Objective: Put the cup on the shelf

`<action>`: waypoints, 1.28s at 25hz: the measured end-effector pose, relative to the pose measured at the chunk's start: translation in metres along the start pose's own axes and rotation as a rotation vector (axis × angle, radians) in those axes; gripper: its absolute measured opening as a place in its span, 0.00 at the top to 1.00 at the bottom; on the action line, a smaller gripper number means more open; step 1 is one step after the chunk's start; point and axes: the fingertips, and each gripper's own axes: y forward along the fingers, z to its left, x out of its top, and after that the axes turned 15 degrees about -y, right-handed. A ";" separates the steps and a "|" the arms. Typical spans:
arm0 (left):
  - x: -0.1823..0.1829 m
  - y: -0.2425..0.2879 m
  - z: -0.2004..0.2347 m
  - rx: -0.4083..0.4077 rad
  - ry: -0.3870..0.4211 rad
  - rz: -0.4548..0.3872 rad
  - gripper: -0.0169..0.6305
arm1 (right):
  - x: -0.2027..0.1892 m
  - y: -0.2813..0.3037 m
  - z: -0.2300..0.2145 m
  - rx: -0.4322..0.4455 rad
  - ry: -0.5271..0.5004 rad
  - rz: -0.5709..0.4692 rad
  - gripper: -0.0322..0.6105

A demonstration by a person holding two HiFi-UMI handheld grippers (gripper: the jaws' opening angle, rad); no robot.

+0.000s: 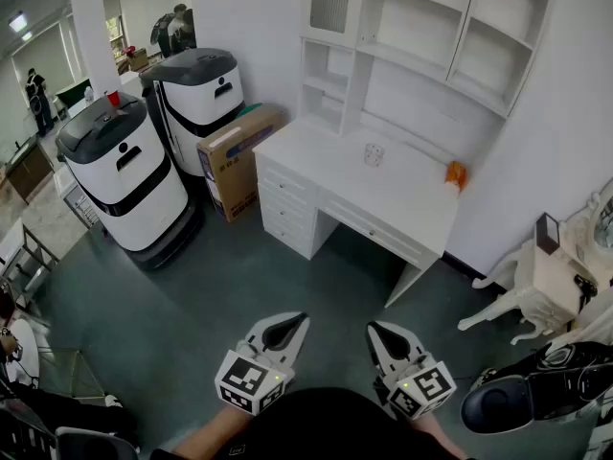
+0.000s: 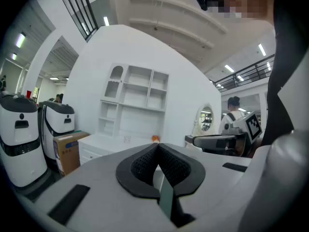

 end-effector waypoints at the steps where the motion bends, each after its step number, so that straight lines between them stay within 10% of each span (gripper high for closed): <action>1: 0.001 -0.001 0.001 0.002 0.001 -0.002 0.95 | 0.000 0.001 0.001 0.002 -0.002 -0.001 0.93; 32: 0.000 -0.088 0.091 0.012 0.016 0.032 0.95 | 0.001 0.088 0.109 0.078 0.106 0.030 0.92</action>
